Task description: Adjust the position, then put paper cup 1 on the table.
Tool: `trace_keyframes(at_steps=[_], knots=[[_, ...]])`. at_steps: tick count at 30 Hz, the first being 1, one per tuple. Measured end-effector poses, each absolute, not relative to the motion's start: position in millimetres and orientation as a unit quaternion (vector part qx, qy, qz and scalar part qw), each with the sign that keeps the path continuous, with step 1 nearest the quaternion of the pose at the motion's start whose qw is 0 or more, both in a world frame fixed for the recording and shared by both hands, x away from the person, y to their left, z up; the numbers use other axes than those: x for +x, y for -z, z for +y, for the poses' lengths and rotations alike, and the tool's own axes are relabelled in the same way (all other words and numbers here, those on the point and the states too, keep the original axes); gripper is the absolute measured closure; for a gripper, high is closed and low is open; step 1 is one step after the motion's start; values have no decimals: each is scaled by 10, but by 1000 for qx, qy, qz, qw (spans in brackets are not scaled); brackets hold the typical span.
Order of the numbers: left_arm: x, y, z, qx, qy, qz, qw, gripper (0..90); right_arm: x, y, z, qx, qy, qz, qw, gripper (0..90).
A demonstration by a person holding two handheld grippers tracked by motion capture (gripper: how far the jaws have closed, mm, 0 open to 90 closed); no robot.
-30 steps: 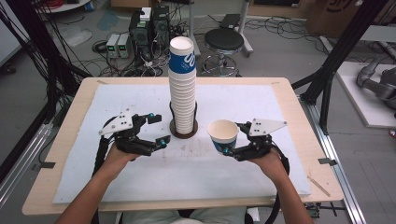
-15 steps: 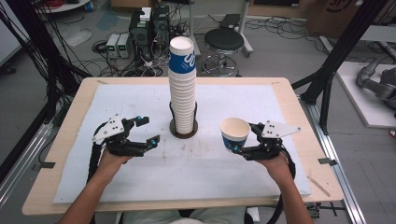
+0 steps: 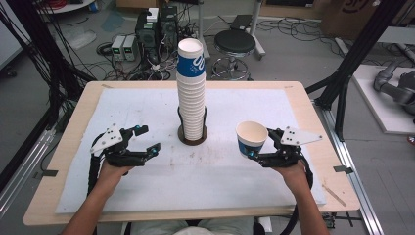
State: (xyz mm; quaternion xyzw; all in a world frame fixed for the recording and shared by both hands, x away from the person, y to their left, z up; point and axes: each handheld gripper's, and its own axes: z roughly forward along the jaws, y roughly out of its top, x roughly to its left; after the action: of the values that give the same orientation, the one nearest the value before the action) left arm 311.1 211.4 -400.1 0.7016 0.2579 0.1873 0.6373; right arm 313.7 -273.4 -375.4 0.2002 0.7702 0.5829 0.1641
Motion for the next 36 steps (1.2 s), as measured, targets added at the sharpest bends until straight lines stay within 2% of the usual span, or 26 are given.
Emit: trace_keyframes(at_steps=[22,36], knots=[[3133,4030,2094,706,-190,257,632,183,3152,3809,-2809,219,-580,763,181,278],[3120,4056,2073,706,-191,268,627,183,3457,3974,-2869,282,-558,753,204,278]])
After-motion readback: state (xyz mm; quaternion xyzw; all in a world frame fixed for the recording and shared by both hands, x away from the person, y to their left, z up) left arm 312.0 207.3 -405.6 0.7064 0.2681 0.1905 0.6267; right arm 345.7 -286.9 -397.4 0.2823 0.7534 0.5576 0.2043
